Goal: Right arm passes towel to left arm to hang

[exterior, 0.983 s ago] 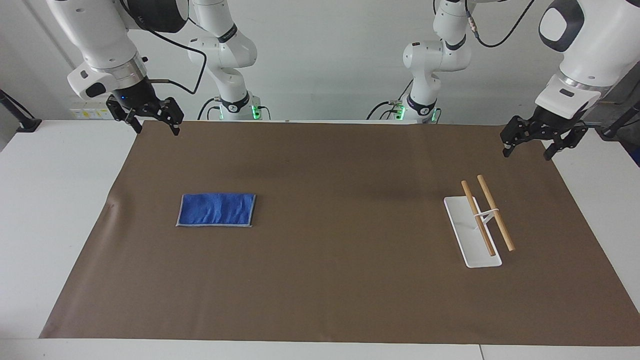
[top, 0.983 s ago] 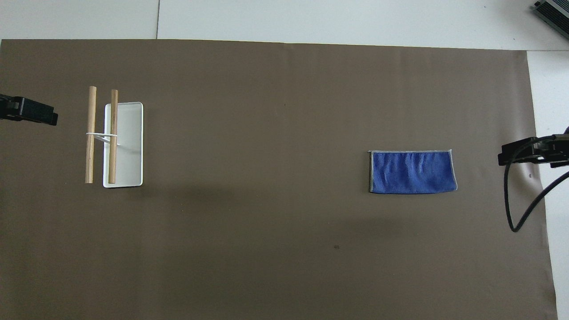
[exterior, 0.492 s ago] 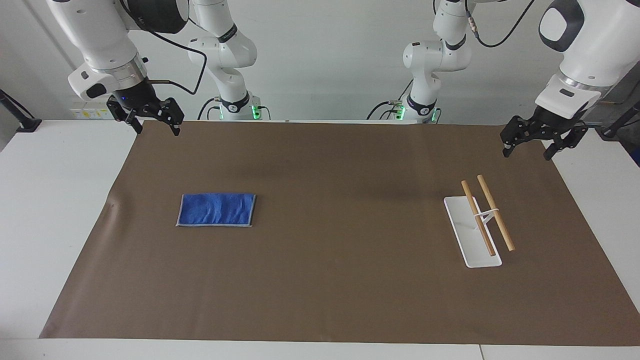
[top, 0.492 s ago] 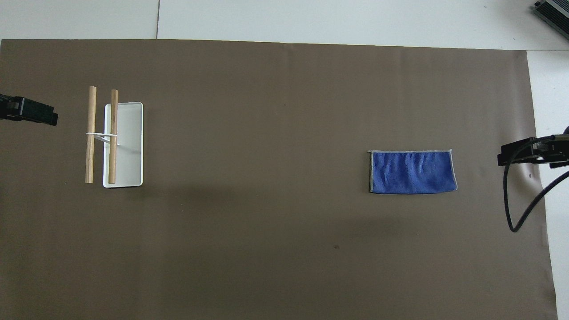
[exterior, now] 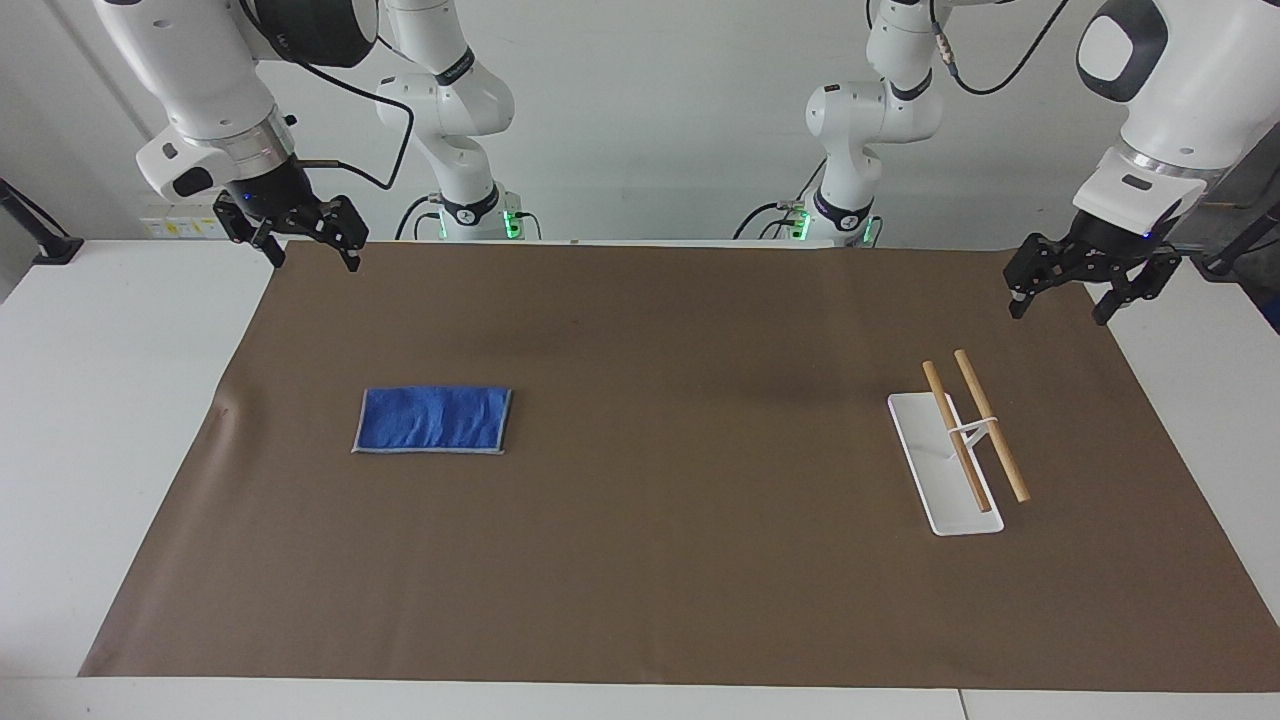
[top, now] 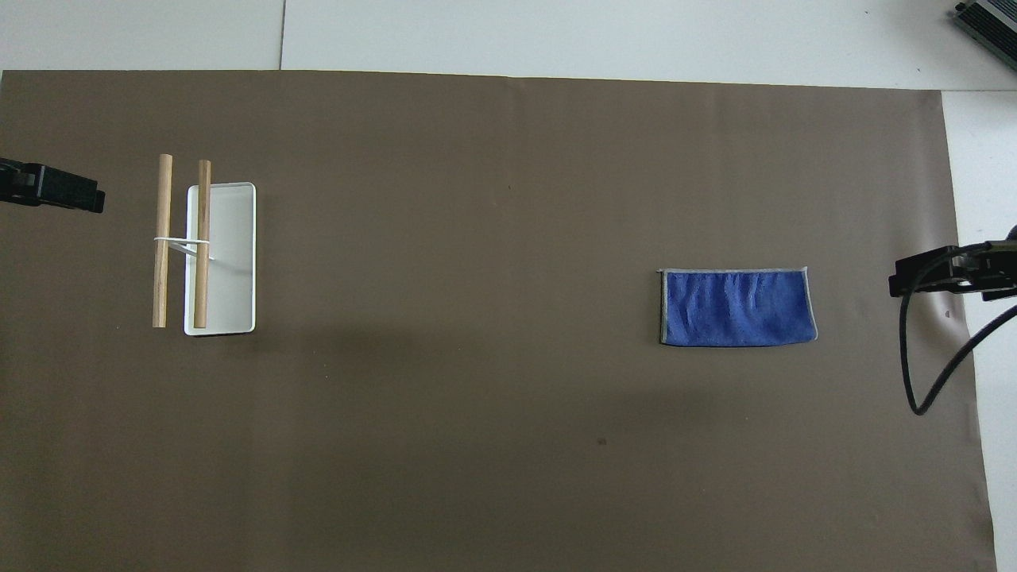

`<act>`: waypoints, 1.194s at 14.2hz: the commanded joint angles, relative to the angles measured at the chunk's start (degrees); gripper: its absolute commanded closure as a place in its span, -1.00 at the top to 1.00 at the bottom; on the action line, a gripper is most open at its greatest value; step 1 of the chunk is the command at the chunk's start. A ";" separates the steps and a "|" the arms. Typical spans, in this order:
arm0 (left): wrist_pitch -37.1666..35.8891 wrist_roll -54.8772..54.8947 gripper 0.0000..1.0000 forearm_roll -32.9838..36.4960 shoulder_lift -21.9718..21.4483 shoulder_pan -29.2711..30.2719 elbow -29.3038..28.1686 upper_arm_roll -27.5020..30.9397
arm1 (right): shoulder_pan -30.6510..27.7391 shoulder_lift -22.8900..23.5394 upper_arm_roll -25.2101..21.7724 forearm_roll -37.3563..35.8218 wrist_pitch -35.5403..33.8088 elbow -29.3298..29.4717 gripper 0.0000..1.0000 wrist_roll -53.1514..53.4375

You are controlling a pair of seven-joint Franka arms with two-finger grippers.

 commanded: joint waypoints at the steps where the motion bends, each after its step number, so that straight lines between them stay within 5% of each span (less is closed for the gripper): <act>1: 1.43 0.87 1.00 -0.88 -2.40 -0.45 -3.61 0.73 | -0.14 -1.18 0.37 0.57 1.02 -1.58 1.00 1.44; 17: 0.90 0.78 1.00 -0.79 -2.49 3.16 -3.61 0.90 | -0.58 -1.18 0.37 0.66 3.57 -2.11 1.00 1.36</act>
